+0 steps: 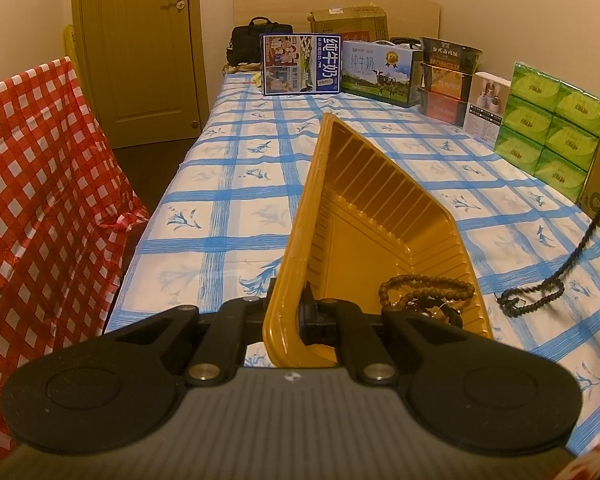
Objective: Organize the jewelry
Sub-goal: 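Raise the dangling bead strand high and lower it into the orange tray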
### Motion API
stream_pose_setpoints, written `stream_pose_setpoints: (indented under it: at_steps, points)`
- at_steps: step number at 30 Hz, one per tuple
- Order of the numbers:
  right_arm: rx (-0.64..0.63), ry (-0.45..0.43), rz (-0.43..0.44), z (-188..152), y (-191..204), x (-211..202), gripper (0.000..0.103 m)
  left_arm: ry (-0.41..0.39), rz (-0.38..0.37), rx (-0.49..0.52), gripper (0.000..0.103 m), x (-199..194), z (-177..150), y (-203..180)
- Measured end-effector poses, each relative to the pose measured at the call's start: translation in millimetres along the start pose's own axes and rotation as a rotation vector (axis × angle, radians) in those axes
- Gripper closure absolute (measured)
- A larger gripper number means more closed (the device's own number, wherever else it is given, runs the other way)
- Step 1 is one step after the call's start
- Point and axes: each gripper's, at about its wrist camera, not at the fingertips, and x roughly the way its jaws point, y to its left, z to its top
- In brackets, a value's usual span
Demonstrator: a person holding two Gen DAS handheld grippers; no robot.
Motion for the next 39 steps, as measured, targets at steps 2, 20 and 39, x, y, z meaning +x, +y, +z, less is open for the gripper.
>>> stream_pose_setpoints:
  at_steps: [2, 20, 39]
  points:
    - [-0.019, -0.022, 0.016, 10, 5, -3, 0.097, 0.0, 0.0, -0.001, 0.097, 0, 0, 0]
    - [-0.141, -0.209, 0.155, 96, 49, -19, 0.097, -0.001, -0.003, -0.002, 0.097, 1, 1, -2]
    - [-0.219, -0.214, 0.358, 120, 132, 41, 0.097, 0.001, -0.009, -0.009, 0.097, 2, 0, -8]
